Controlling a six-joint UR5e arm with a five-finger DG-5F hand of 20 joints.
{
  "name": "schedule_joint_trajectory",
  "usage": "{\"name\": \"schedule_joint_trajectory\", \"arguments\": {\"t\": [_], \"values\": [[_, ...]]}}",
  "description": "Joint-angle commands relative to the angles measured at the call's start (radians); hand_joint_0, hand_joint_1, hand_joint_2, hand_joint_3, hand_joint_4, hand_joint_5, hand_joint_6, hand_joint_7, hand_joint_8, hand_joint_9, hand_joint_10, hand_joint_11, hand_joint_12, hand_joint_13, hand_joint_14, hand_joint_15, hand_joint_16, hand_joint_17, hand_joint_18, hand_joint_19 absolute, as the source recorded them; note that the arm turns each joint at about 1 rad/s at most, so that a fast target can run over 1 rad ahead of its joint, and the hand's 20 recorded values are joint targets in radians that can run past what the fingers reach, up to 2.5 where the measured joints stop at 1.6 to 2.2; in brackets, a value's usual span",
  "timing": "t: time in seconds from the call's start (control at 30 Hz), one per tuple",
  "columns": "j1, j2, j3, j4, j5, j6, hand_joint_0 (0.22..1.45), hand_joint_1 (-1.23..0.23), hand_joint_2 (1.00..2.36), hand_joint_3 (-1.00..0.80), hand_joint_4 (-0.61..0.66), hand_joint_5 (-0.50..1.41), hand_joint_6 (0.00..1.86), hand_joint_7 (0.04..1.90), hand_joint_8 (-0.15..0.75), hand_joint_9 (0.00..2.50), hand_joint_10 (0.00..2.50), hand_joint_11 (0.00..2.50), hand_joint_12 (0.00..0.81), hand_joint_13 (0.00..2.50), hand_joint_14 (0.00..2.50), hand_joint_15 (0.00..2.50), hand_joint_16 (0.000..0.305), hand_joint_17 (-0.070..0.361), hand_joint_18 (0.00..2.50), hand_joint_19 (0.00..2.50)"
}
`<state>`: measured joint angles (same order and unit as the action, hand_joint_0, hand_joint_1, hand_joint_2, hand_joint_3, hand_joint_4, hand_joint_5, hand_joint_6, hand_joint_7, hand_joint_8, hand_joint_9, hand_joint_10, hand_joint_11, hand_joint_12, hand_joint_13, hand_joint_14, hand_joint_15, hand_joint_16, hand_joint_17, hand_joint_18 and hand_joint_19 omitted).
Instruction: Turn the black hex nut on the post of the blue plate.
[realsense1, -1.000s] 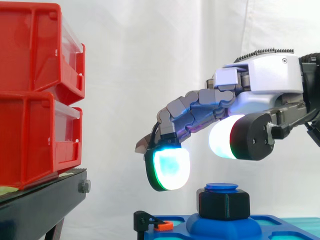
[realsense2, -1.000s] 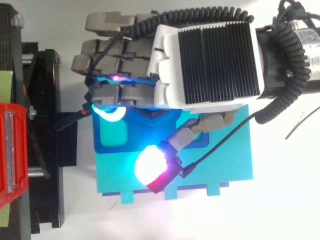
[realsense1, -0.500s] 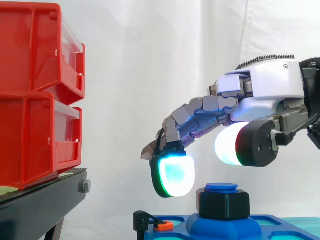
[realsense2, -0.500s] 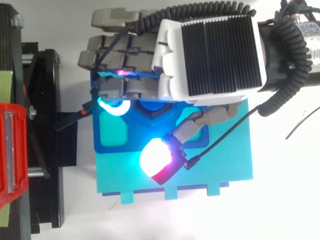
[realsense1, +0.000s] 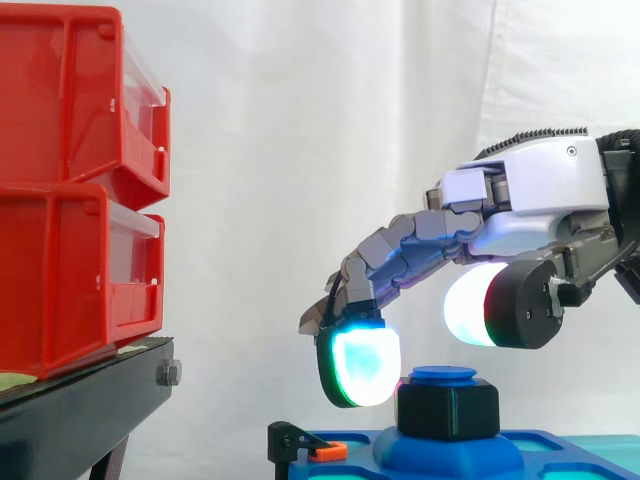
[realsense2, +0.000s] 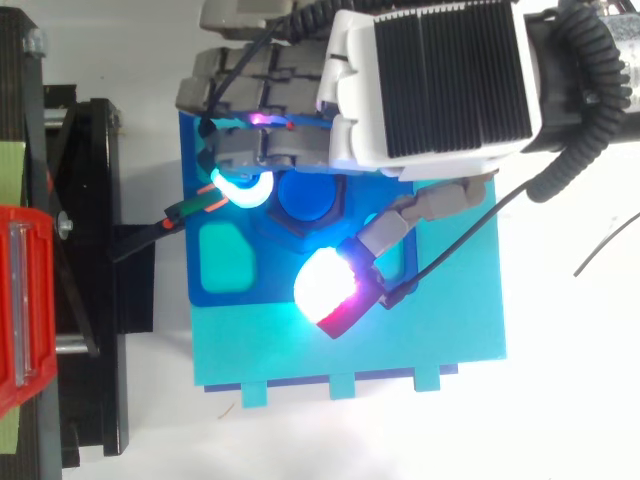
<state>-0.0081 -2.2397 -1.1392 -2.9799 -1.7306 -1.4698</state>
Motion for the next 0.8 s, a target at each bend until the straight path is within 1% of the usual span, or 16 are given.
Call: {"name": "schedule_joint_trajectory", "arguments": {"t": [0.0,0.03,0.17,0.27,0.43,0.47,0.53,0.63,0.7,0.77], "values": [[-0.01,0.0,0.001,-0.001,-0.015,-0.001,0.39,-0.3,1.0,-0.5,0.25,-0.18,0.68,0.99,0.314,0.44,0.0,0.12,0.407,0.41,0.0,0.11,0.063,0.142,0.25,0.16],[-0.012,0.0,-0.001,-0.001,-0.017,-0.001,0.39,-0.3,1.0,-0.5,0.24,-0.18,0.68,0.99,0.313,0.44,0.0,0.11,0.407,0.41,0.0,0.1,0.063,0.142,0.25,0.15],[-0.026,-0.001,0.001,-0.001,-0.043,-0.004,0.39,-0.3,1.0,-0.5,0.24,-0.18,0.68,0.99,0.313,0.45,0.0,0.11,0.405,0.41,0.0,0.11,0.063,0.142,0.25,0.16],[-0.033,0.0,-0.001,-0.001,-0.055,-0.003,0.39,-0.3,1.0,-0.5,0.25,-0.18,0.68,0.99,0.312,0.44,0.0,0.11,0.407,0.42,0.0,0.1,0.063,0.142,0.25,0.17],[-0.041,0.0,-0.001,-0.001,-0.061,-0.003,0.4,-0.3,1.0,-0.5,0.24,-0.18,0.68,0.99,0.314,0.44,0.0,0.11,0.406,0.42,0.0,0.1,0.063,0.142,0.25,0.16],[-0.046,-0.001,-0.001,-0.001,-0.064,-0.003,0.4,-0.3,1.0,-0.5,0.24,-0.18,0.68,0.99,0.313,0.44,0.0,0.11,0.405,0.42,0.0,0.1,0.063,0.142,0.25,0.16],[-0.046,-0.001,-0.001,0.001,-0.066,-0.003,0.4,-0.3,1.0,-0.5,0.25,-0.18,0.68,0.99,0.313,0.45,0.0,0.11,0.405,0.42,0.0,0.11,0.063,0.141,0.25,0.16],[-0.05,0.0,0.001,0.001,-0.073,-0.003,0.4,-0.3,1.0,-0.5,0.25,-0.18,0.68,0.99,0.313,0.45,0.0,0.11,0.406,0.42,0.0,0.1,0.063,0.141,0.25,0.16],[-0.052,0.0,0.001,0.005,-0.083,-0.003,0.4,-0.3,1.0,-0.5,0.24,-0.18,0.68,0.99,0.313,0.45,0.0,0.1,0.405,0.42,0.0,0.11,0.063,0.141,0.25,0.15],[-0.052,0.0,0.001,0.005,-0.083,-0.001,0.39,-0.32,1.0,-0.5,0.24,-0.18,0.67,0.98,0.315,0.45,0.0,0.11,0.407,0.42,0.0,0.11,0.063,0.142,0.26,0.16]]}}
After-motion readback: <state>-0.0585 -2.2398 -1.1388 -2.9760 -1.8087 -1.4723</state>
